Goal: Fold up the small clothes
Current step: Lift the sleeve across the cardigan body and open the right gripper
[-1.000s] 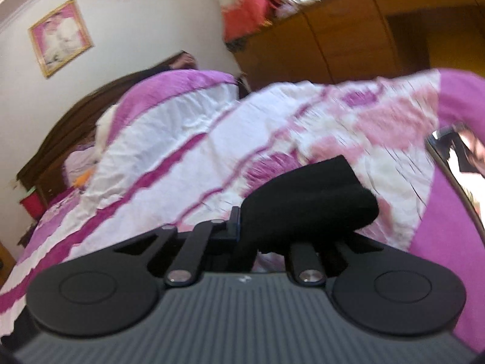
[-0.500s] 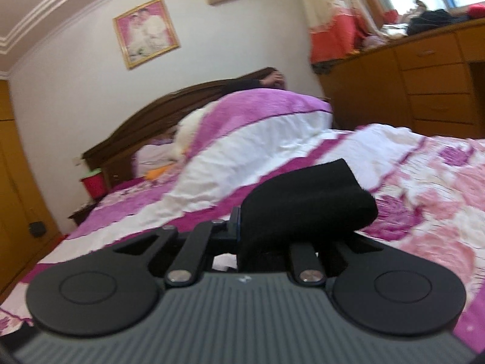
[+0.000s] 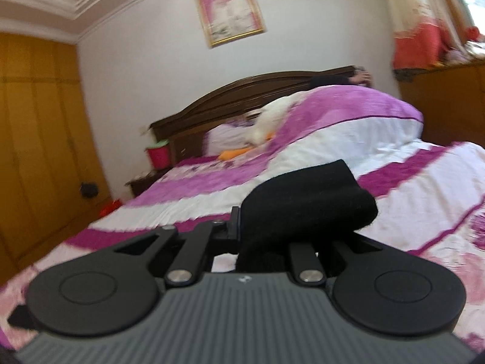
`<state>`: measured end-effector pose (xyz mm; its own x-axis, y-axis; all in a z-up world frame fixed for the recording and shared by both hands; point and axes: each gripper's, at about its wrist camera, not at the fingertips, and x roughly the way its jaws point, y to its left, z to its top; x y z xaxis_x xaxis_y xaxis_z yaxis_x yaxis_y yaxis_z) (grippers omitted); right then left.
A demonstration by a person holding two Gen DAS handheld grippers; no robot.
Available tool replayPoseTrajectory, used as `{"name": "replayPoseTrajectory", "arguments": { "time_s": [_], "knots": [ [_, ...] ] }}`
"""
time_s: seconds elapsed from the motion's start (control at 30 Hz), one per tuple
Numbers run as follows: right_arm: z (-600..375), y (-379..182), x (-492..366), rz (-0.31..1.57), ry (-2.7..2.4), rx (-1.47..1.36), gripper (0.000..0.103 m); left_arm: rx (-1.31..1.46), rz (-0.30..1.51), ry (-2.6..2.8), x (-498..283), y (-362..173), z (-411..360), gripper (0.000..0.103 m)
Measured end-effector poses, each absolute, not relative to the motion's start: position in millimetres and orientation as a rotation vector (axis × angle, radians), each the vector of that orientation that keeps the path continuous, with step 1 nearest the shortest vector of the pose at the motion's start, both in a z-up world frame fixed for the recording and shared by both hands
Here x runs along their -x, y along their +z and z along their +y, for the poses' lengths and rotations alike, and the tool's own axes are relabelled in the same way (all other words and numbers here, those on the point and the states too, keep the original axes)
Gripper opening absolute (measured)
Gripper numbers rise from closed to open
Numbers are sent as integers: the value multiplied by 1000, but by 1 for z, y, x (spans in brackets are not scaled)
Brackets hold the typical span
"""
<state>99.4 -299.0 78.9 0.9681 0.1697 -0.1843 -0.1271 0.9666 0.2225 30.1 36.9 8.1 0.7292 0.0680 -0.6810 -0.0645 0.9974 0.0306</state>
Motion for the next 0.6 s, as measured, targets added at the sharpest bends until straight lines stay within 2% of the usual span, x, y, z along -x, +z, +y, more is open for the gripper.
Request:
{"name": "replayPoseTrajectory", "arguments": {
  "time_s": [0.47, 0.6],
  "knots": [
    [-197, -14, -137, 533, 335, -164, 16, 9, 750, 111, -47, -4, 67, 103],
    [-184, -28, -136, 588, 366, -170, 24, 7, 738, 116, -48, -1, 70, 103]
  ]
}}
